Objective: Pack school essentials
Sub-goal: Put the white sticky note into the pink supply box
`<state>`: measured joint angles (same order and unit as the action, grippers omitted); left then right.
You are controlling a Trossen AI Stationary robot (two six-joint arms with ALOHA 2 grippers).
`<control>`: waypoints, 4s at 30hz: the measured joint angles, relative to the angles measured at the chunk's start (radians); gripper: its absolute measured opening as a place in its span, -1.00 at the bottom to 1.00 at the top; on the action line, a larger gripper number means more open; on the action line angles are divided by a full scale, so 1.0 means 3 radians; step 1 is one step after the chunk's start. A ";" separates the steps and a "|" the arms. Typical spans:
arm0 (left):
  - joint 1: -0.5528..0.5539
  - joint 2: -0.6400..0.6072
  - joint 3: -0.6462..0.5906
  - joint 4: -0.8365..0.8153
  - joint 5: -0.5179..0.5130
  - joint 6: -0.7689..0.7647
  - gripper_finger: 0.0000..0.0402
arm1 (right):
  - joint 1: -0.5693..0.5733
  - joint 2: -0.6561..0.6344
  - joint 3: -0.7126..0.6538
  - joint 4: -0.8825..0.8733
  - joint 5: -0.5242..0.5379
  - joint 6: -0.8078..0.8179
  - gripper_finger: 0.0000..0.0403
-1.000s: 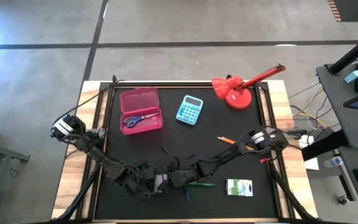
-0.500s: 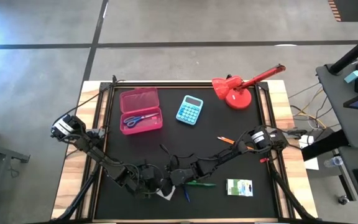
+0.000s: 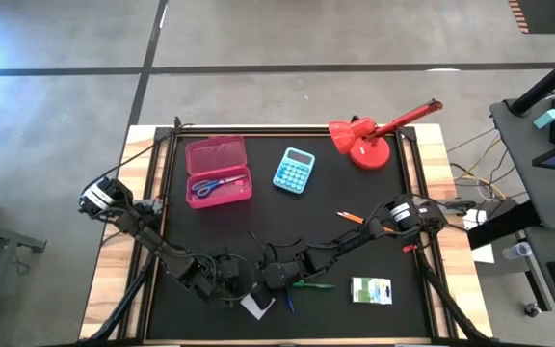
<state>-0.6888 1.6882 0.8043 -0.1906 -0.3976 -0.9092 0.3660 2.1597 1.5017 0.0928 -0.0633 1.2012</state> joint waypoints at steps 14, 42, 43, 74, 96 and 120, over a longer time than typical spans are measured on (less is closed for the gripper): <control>0.0003 -0.0010 0.0026 -0.0031 0.0012 -0.0003 -0.39 | -0.0031 -0.0005 0.0000 -0.0032 -0.0330 -0.0131 -0.95; 0.0728 -0.1331 0.0016 -0.1393 -0.0017 -0.0179 -0.39 | -0.1620 -0.1001 -0.0003 -0.0958 -0.0477 -0.2026 -0.96; 0.0783 -0.1399 0.0015 -0.1448 -0.0022 -0.0178 -0.39 | -0.1694 -0.0986 -0.0003 -0.0881 -0.0475 -0.2026 -0.96; 0.2293 -0.2449 -0.0022 -0.1873 -0.0098 0.0991 -0.39 | -0.2262 -0.0170 -0.0003 0.0826 -0.0224 -0.0919 -0.96; 0.2295 -0.2445 -0.0032 -0.1870 -0.0090 0.0984 -0.39 | -0.2103 0.0033 0.0202 0.0822 -0.0250 -0.0957 -0.96; 0.2295 -0.2444 -0.0032 -0.1867 -0.0090 0.0977 -0.39 | -0.2116 -0.0024 0.0202 0.0552 -0.0665 -0.1013 -0.10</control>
<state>-0.0003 0.9550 0.7948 -0.7506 -0.4248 -0.6160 -0.2687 2.1524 1.5623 0.2584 -0.2626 0.8974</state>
